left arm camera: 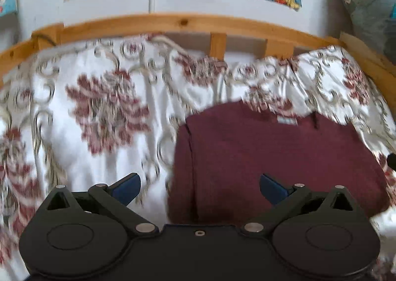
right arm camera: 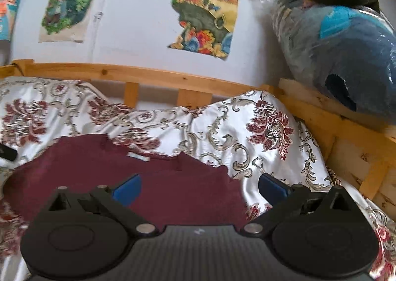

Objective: Fold small clothes

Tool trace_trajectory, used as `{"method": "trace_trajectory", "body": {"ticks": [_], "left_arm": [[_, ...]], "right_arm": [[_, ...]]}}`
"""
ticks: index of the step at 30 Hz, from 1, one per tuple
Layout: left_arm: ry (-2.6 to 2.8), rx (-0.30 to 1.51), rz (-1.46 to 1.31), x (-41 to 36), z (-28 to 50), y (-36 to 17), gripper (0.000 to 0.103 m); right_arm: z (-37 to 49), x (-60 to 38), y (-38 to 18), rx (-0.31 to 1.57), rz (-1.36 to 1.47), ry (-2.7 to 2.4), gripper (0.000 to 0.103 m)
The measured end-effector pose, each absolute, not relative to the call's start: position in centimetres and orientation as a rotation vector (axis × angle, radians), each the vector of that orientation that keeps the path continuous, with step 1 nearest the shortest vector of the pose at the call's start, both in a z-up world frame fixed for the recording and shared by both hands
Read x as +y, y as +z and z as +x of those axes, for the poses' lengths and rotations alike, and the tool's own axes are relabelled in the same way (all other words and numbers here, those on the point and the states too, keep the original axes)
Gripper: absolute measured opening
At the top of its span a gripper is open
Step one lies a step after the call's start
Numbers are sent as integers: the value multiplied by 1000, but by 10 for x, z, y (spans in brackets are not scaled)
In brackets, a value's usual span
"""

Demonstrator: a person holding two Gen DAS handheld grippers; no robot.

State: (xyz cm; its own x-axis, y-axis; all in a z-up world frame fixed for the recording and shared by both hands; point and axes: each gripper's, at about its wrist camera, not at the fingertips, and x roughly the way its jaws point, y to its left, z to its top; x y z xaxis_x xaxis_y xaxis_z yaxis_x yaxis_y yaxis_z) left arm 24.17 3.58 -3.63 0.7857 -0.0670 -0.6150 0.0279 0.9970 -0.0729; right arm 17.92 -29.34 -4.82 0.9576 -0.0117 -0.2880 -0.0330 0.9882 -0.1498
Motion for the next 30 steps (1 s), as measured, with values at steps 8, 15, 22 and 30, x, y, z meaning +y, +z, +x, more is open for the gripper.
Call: {"method": "trace_trajectory", "body": {"ticks": [8,15,22,30], "left_arm": [[-45,751,-121,33,223,-55,102],[2,821,-147,37,236,-69,102],[37,898,-298,54,249,-87,102],[93,850,-358,68,266,-91,102]], "right_arm": [[157,-273,-53,295,-200,42,103],[172,-261,-74,374,-212,76,103],[189,-245,-89,379,-248,90,103],[220,-232,-111,404,-300,69,103]]}}
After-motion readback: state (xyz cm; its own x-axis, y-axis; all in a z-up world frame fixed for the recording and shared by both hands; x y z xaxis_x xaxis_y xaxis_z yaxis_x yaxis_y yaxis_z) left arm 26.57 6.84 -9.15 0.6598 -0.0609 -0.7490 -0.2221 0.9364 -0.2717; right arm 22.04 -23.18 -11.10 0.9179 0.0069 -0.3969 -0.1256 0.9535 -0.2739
